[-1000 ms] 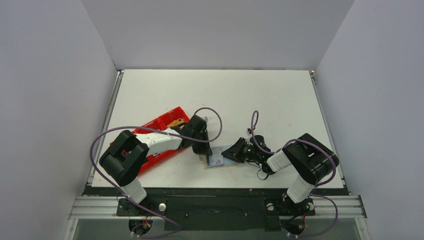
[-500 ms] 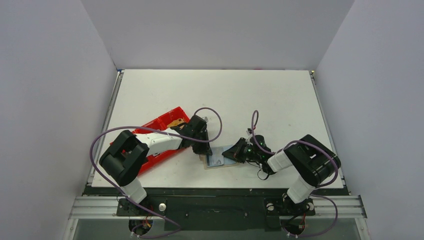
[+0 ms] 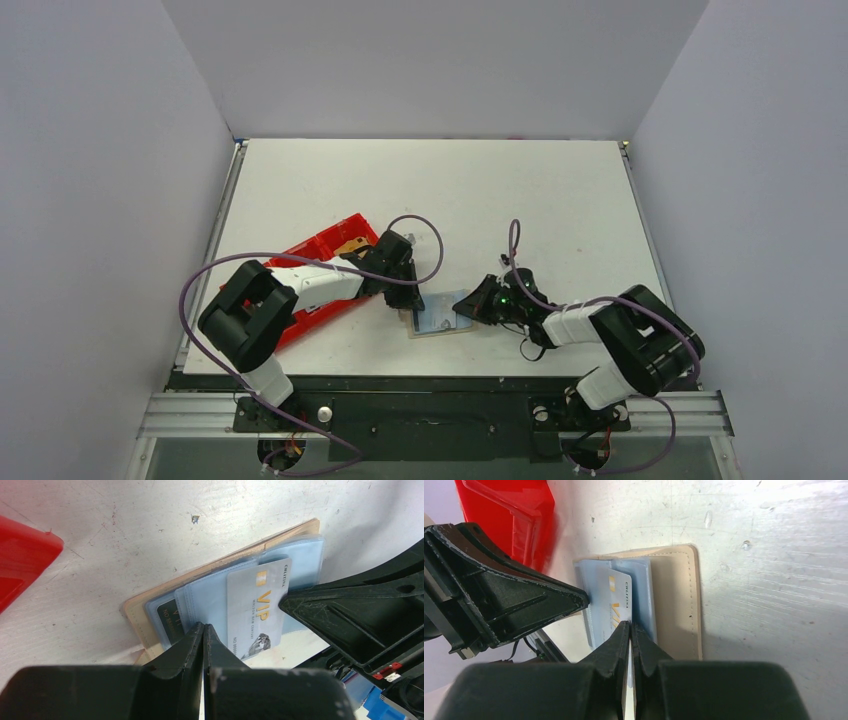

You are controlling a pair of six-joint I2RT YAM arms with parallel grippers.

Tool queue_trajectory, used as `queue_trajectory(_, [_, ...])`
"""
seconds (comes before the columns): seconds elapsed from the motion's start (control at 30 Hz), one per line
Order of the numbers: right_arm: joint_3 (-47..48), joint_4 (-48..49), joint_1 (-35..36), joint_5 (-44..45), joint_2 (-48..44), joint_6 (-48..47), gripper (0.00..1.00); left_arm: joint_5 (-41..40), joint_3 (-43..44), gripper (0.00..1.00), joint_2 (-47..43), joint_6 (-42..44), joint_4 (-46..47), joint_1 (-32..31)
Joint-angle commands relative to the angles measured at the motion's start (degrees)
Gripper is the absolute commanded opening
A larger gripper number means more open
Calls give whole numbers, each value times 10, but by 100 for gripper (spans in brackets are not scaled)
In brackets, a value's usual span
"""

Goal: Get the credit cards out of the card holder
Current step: Remove the credit card from the card holder.

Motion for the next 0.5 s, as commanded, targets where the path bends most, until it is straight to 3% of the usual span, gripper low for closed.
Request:
queue_trajectory(0.0, [9, -28, -13, 18, -30, -30, 0, -36, -17, 0, 14, 18, -29, 1])
queue_trajectory(0.47, [19, -117, -46, 17, -113, -64, 0, -31, 37, 0, 13, 28, -52, -1])
